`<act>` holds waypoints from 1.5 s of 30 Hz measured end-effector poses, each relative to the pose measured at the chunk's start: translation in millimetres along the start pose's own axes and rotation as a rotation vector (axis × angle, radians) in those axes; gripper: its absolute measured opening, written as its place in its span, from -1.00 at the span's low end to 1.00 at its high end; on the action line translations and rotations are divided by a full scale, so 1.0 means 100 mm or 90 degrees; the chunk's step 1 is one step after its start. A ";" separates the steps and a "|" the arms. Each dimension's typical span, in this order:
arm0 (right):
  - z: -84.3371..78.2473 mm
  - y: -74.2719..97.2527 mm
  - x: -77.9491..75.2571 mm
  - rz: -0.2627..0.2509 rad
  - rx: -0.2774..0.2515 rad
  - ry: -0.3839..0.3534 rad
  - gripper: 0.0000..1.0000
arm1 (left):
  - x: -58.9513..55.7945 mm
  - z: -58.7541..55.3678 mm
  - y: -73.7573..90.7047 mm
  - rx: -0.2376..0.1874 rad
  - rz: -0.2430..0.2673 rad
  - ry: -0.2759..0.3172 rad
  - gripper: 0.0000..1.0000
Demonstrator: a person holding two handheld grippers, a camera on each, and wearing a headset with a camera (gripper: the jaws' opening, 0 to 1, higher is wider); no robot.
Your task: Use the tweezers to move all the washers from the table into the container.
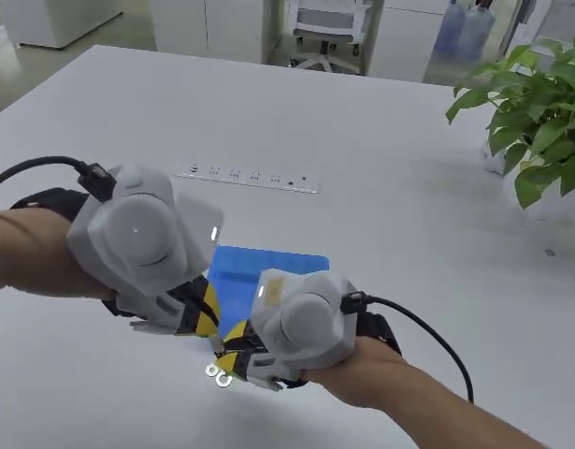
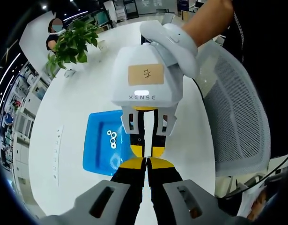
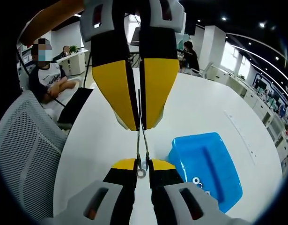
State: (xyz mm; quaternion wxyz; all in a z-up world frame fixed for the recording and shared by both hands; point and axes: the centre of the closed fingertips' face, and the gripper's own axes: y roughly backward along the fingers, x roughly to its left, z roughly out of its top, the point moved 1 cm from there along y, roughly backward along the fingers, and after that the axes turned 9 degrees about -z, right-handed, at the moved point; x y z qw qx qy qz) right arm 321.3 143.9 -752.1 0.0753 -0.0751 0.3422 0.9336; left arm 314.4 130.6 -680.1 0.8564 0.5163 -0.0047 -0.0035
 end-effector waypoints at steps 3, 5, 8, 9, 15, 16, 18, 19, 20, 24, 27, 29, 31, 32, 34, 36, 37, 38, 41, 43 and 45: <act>-0.02 -0.02 0.03 0.004 0.002 0.001 -0.77 | -0.02 -0.02 -0.02 0.001 -0.004 0.003 -0.87; -0.03 -0.03 0.05 0.009 0.003 -0.003 -0.77 | -0.03 -0.04 -0.04 0.001 -0.006 0.005 -0.87; -0.05 -0.04 0.07 0.012 0.004 -0.006 -0.77 | -0.04 -0.06 -0.06 0.003 -0.008 0.009 -0.87; -0.05 -0.04 0.08 0.013 0.004 -0.006 -0.77 | -0.04 -0.06 -0.06 0.003 -0.008 0.009 -0.87; -0.11 -0.08 0.11 0.021 0.010 -0.011 -0.76 | -0.06 -0.09 -0.12 0.003 -0.014 0.016 -0.87; -0.11 -0.08 0.12 0.023 0.011 -0.011 -0.76 | -0.07 -0.09 -0.13 0.004 -0.016 0.016 -0.87; -0.13 -0.09 0.13 0.026 0.011 -0.012 -0.76 | -0.07 -0.10 -0.14 0.004 -0.018 0.017 -0.87; -0.13 -0.09 0.14 0.027 0.012 -0.013 -0.76 | -0.08 -0.10 -0.15 0.004 -0.019 0.018 -0.87; -0.13 -0.10 0.14 0.029 0.013 -0.014 -0.76 | -0.08 -0.11 -0.15 0.004 -0.020 0.018 -0.87; -0.15 -0.12 0.15 0.032 0.012 -0.014 -0.76 | -0.07 -0.12 -0.16 0.003 -0.019 0.022 -0.87; -0.17 -0.14 0.15 0.035 0.016 -0.011 -0.76 | -0.07 -0.13 -0.17 0.000 -0.020 0.026 -0.87; -0.18 -0.15 0.15 0.036 0.018 -0.009 -0.75 | -0.06 -0.14 -0.19 -0.002 -0.020 0.027 -0.88; -0.18 -0.16 0.15 0.038 0.017 -0.009 -0.75 | -0.06 -0.14 -0.20 -0.004 -0.021 0.030 -0.88; -0.18 -0.17 0.14 0.039 0.018 -0.009 -0.75 | -0.06 -0.14 -0.21 -0.002 -0.022 0.031 -0.88; -0.19 -0.18 0.14 0.039 0.018 -0.007 -0.75 | -0.05 -0.15 -0.23 0.001 -0.021 0.030 -0.88; -0.18 -0.18 0.14 0.039 0.017 -0.010 -0.75 | -0.05 -0.17 -0.24 0.002 -0.023 0.032 -0.88; -0.17 -0.18 0.14 0.039 0.015 -0.011 -0.75 | -0.05 -0.17 -0.24 0.001 -0.023 0.033 -0.88; -0.17 -0.18 0.13 0.038 0.015 -0.011 -0.75 | -0.06 -0.16 -0.24 -0.002 -0.024 0.033 -0.88; -0.17 -0.18 0.13 0.038 0.013 -0.013 -0.76 | -0.05 -0.16 -0.23 -0.002 -0.022 0.033 -0.88; -0.17 -0.18 0.13 0.038 0.013 -0.015 -0.76 | -0.04 -0.16 -0.22 -0.004 -0.023 0.035 -0.88; -0.16 -0.17 0.14 0.038 0.011 -0.013 -0.76 | -0.04 -0.16 -0.21 -0.004 -0.022 0.034 -0.88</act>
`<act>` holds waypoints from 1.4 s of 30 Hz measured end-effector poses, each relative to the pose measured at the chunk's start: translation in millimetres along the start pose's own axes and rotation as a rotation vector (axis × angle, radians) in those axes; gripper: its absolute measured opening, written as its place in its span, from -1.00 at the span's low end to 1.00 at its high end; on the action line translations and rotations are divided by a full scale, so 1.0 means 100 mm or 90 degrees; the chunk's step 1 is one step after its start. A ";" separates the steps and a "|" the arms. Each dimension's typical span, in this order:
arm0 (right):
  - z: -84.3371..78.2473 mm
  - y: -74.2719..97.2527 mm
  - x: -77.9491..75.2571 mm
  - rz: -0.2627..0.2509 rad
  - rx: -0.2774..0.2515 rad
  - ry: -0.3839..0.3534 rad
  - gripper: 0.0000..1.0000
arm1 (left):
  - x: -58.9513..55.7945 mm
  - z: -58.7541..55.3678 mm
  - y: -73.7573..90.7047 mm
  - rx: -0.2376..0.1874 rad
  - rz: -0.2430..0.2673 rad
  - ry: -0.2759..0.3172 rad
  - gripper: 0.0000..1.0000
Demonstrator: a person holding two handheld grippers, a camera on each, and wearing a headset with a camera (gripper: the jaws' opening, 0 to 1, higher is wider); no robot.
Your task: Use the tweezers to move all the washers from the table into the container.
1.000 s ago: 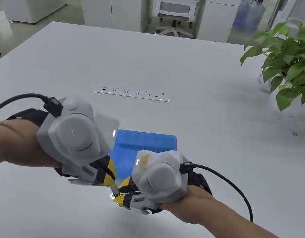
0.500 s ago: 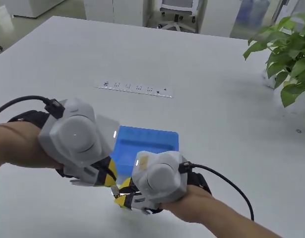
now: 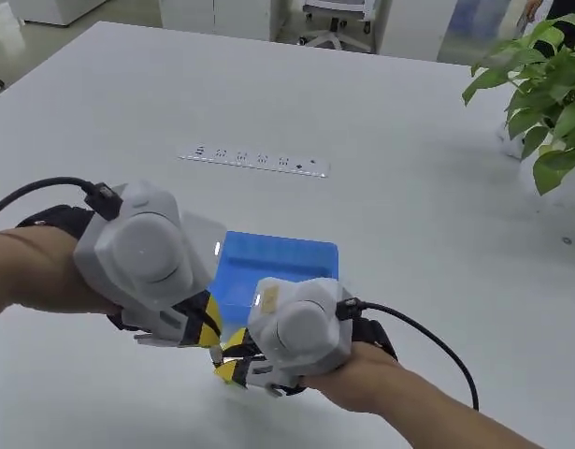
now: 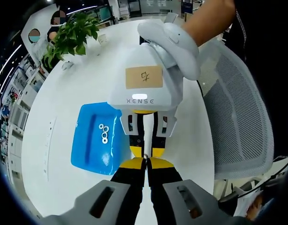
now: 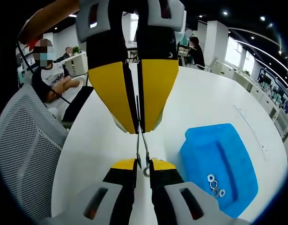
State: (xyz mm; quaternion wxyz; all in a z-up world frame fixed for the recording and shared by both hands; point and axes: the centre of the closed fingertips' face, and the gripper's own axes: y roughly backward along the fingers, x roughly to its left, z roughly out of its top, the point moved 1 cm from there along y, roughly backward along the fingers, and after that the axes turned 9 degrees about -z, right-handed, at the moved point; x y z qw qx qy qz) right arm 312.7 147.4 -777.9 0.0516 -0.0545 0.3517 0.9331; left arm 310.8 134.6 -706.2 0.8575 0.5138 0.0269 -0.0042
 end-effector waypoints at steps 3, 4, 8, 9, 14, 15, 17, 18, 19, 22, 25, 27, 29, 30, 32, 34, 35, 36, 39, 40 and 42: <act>0.00 0.01 -0.01 -0.003 -0.001 0.003 -0.76 | 0.01 0.01 0.01 -0.003 0.001 0.001 -0.88; 0.00 0.01 -0.01 -0.004 -0.001 0.003 -0.76 | 0.01 0.01 0.01 -0.003 0.002 0.000 -0.88; -0.02 0.02 -0.03 -0.005 0.002 0.002 -0.76 | 0.02 0.01 0.00 -0.001 0.001 0.000 -0.88; -0.04 0.02 -0.02 -0.004 0.005 0.000 -0.76 | 0.02 0.01 -0.02 0.002 -0.001 0.001 -0.88; -0.06 0.01 -0.01 -0.004 0.007 -0.003 -0.75 | 0.02 0.02 -0.05 0.002 -0.004 0.001 -0.88; -0.06 0.02 -0.01 -0.005 0.007 -0.003 -0.75 | 0.03 0.02 -0.05 0.001 -0.003 0.000 -0.88; -0.06 0.02 -0.02 -0.007 0.007 -0.002 -0.75 | 0.04 0.02 -0.06 0.000 -0.003 0.000 -0.88; -0.06 0.03 -0.02 -0.008 0.007 -0.002 -0.75 | 0.04 0.02 -0.07 0.000 -0.004 0.000 -0.88; -0.06 0.03 -0.02 -0.009 0.007 -0.001 -0.75 | 0.04 0.02 -0.07 0.000 -0.004 0.000 -0.88; -0.07 0.04 -0.02 -0.012 0.008 -0.005 -0.78 | 0.05 0.02 -0.08 -0.003 -0.005 0.001 -0.87; -0.07 0.03 -0.02 -0.012 0.008 -0.008 -0.79 | 0.05 0.03 -0.09 -0.004 -0.006 0.002 -0.87; -0.07 0.03 -0.02 -0.012 0.008 -0.010 -0.80 | 0.05 0.03 -0.09 -0.006 -0.006 0.004 -0.87; -0.07 0.04 -0.02 -0.012 0.007 -0.012 -0.80 | 0.05 0.02 -0.09 -0.006 -0.006 0.005 -0.87; -0.07 0.04 -0.02 -0.012 0.007 -0.013 -0.81 | 0.05 0.02 -0.09 -0.006 -0.007 0.005 -0.87; -0.07 0.04 -0.02 -0.012 0.007 -0.012 -0.81 | 0.05 0.02 -0.09 -0.006 -0.006 0.004 -0.87; -0.07 0.04 -0.01 -0.011 0.007 -0.012 -0.81 | 0.04 0.02 -0.09 -0.004 -0.006 0.004 -0.87; -0.07 0.04 -0.01 -0.011 0.007 -0.011 -0.81 | 0.04 0.02 -0.09 -0.004 -0.006 0.004 -0.87; -0.07 0.04 -0.01 -0.010 0.007 -0.011 -0.81 | 0.04 0.02 -0.09 -0.004 -0.006 0.004 -0.87; -0.07 0.05 -0.01 -0.011 0.005 -0.012 -0.81 | 0.04 0.02 -0.08 -0.004 -0.006 0.004 -0.87; -0.06 0.05 -0.01 -0.011 0.005 -0.011 -0.81 | 0.04 0.02 -0.08 -0.004 -0.005 0.003 -0.87; -0.05 0.06 -0.01 -0.013 0.005 -0.008 -0.81 | 0.04 0.03 -0.07 -0.004 -0.004 0.002 -0.87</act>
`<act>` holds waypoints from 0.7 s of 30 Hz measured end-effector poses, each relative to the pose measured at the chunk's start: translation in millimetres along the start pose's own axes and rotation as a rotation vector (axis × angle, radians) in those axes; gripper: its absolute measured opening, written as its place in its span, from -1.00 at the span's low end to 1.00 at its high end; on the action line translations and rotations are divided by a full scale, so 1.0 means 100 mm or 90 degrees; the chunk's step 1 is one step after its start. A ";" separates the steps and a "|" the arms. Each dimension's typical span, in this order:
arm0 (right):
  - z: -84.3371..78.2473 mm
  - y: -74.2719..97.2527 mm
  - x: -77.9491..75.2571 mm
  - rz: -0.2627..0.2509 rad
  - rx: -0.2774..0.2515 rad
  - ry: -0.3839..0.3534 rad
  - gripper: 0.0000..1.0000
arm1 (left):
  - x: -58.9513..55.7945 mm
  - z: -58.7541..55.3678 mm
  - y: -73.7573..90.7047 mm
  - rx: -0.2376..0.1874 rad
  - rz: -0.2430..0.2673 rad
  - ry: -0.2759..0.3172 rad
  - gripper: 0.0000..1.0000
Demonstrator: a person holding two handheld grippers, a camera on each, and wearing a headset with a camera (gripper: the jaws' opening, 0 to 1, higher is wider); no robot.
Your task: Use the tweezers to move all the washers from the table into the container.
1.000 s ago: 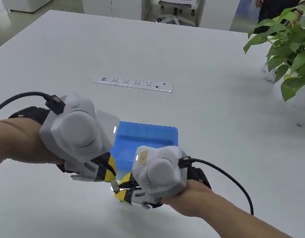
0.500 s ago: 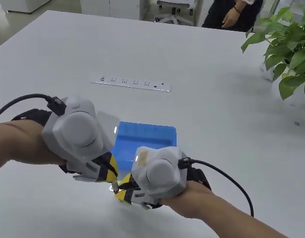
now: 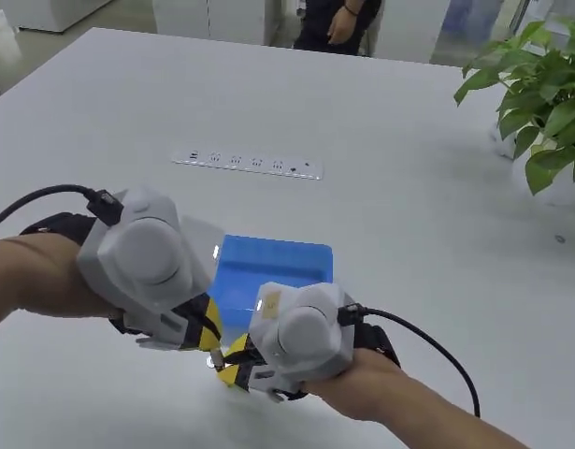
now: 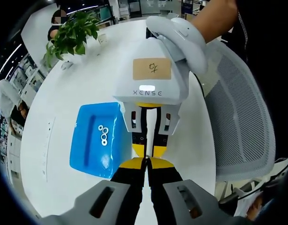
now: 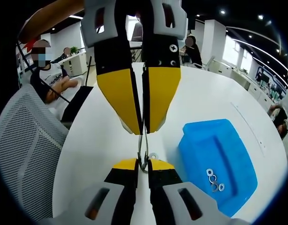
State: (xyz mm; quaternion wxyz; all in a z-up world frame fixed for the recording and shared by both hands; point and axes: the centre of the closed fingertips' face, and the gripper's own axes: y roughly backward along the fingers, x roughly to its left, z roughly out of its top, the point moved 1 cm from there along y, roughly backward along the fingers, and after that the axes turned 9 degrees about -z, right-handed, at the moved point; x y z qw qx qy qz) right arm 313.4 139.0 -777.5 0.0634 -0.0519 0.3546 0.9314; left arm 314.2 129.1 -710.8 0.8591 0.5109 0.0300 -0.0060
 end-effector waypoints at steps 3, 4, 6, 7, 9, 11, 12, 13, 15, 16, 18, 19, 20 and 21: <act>0.02 0.02 0.00 -0.001 0.000 0.004 -0.81 | -0.01 0.01 0.02 0.001 0.001 -0.002 -0.87; 0.03 0.02 0.00 -0.002 0.000 0.005 -0.81 | -0.01 0.02 0.03 0.002 0.002 -0.003 -0.87; 0.05 0.04 0.00 -0.003 -0.002 0.007 -0.81 | -0.01 0.03 0.05 0.002 0.003 -0.003 -0.87; 0.06 0.04 0.00 -0.004 -0.002 0.007 -0.81 | -0.02 0.03 0.07 0.003 0.005 -0.004 -0.87; 0.08 0.07 -0.01 -0.007 -0.004 0.007 -0.81 | -0.02 0.04 0.10 0.002 0.008 -0.006 -0.87; 0.10 0.09 -0.01 -0.007 -0.004 0.005 -0.81 | -0.03 0.06 0.12 0.001 0.010 -0.007 -0.87; 0.11 0.10 -0.02 -0.008 -0.004 0.007 -0.81 | -0.04 0.08 0.14 0.001 0.012 -0.009 -0.87; 0.12 0.11 -0.02 -0.009 -0.005 0.008 -0.81 | -0.04 0.08 0.15 0.000 0.012 -0.009 -0.87; 0.15 0.14 -0.02 -0.009 -0.008 0.006 -0.81 | -0.05 0.10 0.18 0.000 0.013 -0.012 -0.87; 0.16 0.15 -0.02 -0.009 -0.008 0.004 -0.81 | -0.05 0.11 0.19 0.000 0.013 -0.012 -0.87; 0.18 0.18 -0.02 -0.010 -0.011 0.003 -0.81 | -0.06 0.13 0.22 0.000 0.013 -0.014 -0.87; 0.19 0.19 -0.02 -0.010 -0.011 0.003 -0.81 | -0.06 0.13 0.23 -0.001 0.013 -0.014 -0.87; 0.21 0.20 -0.02 -0.011 -0.011 0.004 -0.81 | -0.06 0.14 0.25 -0.002 0.014 -0.014 -0.87; 0.21 0.21 -0.03 -0.011 -0.011 0.005 -0.81 | -0.06 0.15 0.26 -0.003 0.013 -0.015 -0.87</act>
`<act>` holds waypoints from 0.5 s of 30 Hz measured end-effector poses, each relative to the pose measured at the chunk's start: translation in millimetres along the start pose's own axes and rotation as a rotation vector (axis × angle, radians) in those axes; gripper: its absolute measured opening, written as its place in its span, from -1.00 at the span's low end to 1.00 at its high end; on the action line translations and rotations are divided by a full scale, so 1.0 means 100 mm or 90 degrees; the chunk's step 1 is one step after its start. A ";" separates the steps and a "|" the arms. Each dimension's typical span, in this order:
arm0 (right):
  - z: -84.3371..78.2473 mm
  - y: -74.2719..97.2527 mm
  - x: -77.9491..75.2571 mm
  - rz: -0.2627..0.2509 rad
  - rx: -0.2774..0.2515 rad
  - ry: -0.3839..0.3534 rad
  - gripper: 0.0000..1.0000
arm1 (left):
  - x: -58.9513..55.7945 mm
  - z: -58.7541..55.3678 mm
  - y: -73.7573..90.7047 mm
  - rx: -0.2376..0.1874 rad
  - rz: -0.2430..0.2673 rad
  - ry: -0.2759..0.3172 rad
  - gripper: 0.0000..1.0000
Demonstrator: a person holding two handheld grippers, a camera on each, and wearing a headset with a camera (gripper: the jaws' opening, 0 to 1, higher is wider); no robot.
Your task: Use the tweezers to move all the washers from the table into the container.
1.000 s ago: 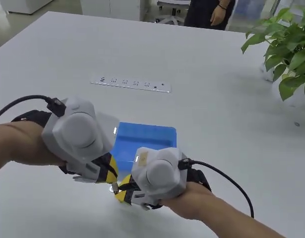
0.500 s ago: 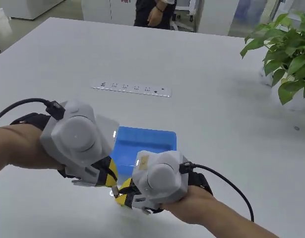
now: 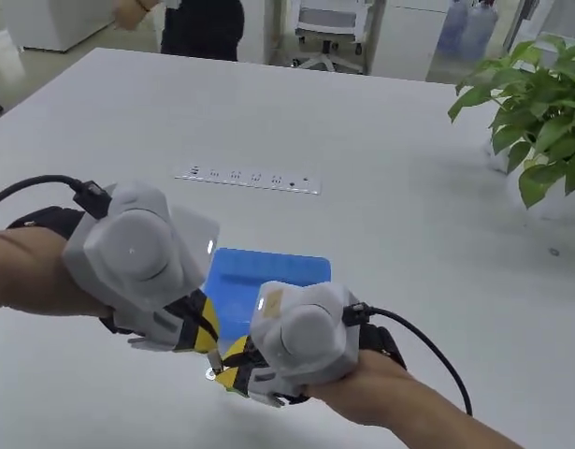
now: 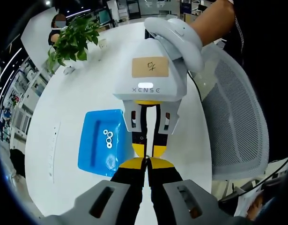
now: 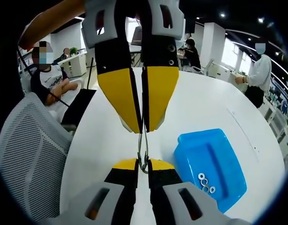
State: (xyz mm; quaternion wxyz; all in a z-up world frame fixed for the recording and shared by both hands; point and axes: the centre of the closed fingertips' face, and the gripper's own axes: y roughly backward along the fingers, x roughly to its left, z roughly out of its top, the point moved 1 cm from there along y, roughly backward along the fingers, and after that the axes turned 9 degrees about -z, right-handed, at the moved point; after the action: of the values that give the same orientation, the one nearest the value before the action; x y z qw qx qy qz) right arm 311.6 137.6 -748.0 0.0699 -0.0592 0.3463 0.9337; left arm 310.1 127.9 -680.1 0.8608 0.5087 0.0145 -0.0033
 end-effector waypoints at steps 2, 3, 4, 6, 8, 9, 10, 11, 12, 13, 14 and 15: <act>0.02 0.02 0.00 -0.001 0.001 0.004 -0.81 | 0.00 0.01 0.02 -0.001 0.000 -0.001 -0.87; 0.04 0.04 -0.01 -0.002 0.001 0.006 -0.81 | 0.00 0.02 0.04 -0.001 0.000 -0.002 -0.87; 0.05 0.05 -0.01 -0.002 0.002 0.007 -0.81 | 0.00 0.03 0.05 -0.002 -0.001 -0.003 -0.87; 0.07 0.07 -0.02 -0.004 0.001 0.006 -0.81 | 0.00 0.05 0.08 -0.001 -0.001 -0.005 -0.87; 0.09 0.09 -0.03 -0.005 -0.002 0.006 -0.81 | 0.00 0.07 0.11 -0.002 -0.002 -0.007 -0.87; 0.11 0.11 -0.04 -0.005 -0.003 0.005 -0.81 | 0.01 0.08 0.13 -0.002 -0.003 -0.007 -0.87; 0.12 0.12 -0.04 -0.005 -0.003 0.003 -0.81 | 0.01 0.09 0.14 -0.002 -0.003 -0.008 -0.87; 0.14 0.14 -0.05 -0.007 -0.004 0.005 -0.81 | 0.01 0.11 0.16 -0.002 -0.003 -0.010 -0.87; 0.15 0.14 -0.05 -0.008 -0.004 0.007 -0.81 | 0.02 0.12 0.17 -0.002 -0.002 -0.011 -0.87; 0.16 0.15 -0.06 -0.009 -0.004 0.007 -0.81 | 0.02 0.13 0.18 -0.003 -0.001 -0.013 -0.87; 0.18 0.16 -0.07 -0.011 -0.003 0.007 -0.81 | 0.03 0.14 0.20 -0.004 -0.001 -0.013 -0.87; 0.18 0.17 -0.08 -0.012 -0.003 0.009 -0.81 | 0.03 0.15 0.21 -0.003 0.000 -0.014 -0.87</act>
State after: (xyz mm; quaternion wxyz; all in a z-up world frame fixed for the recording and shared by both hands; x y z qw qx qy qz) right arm 315.4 135.9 -721.9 0.0762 -0.0692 0.3441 0.9333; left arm 313.5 125.1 -654.8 0.8623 0.5063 0.0050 -0.0090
